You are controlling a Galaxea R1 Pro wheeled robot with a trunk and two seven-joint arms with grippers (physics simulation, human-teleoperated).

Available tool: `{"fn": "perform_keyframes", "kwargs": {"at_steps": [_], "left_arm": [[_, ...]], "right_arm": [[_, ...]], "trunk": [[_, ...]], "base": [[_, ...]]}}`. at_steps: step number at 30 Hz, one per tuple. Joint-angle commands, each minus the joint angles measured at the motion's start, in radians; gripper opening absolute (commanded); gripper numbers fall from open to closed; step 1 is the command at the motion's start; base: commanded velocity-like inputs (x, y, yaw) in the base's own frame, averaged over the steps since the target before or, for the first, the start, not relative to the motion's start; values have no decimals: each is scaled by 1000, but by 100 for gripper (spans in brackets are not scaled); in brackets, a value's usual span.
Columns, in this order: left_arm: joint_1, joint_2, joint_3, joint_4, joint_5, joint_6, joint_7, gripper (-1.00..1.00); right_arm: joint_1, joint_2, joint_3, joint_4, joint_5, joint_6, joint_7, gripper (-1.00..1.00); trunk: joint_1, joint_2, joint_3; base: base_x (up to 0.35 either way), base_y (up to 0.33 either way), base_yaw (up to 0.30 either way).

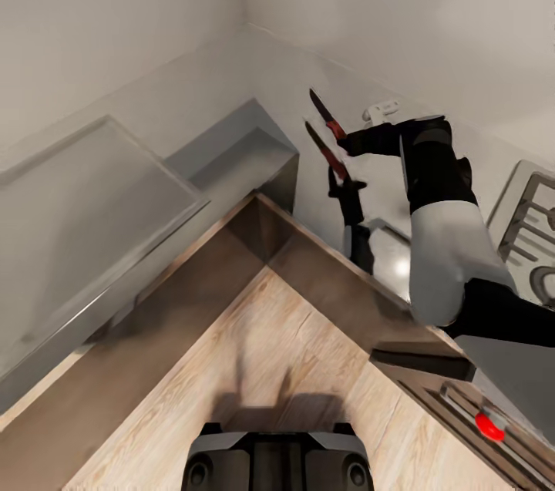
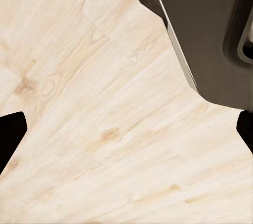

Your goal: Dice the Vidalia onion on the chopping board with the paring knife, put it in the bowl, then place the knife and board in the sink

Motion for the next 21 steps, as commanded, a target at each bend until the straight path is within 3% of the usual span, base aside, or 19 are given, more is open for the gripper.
{"fn": "perform_keyframes", "kwargs": {"at_steps": [1, 13, 21], "left_arm": [[0, 2, -8, -2, 6, -2, 9, 100], [0, 2, -9, -2, 6, -2, 9, 100], [0, 1, -8, -2, 7, -2, 8, 100]], "right_arm": [[-1, 2, -6, -1, 10, 2, 9, -100], [-1, 34, -6, -3, 10, 2, 9, -100], [-1, 37, -6, -2, 10, 2, 9, -100]], "trunk": [[0, -2, -1], [0, -2, 12], [0, -2, 23]], "base": [[-301, 139, 36], [-289, 136, 155], [-46, 25, 127]]}}
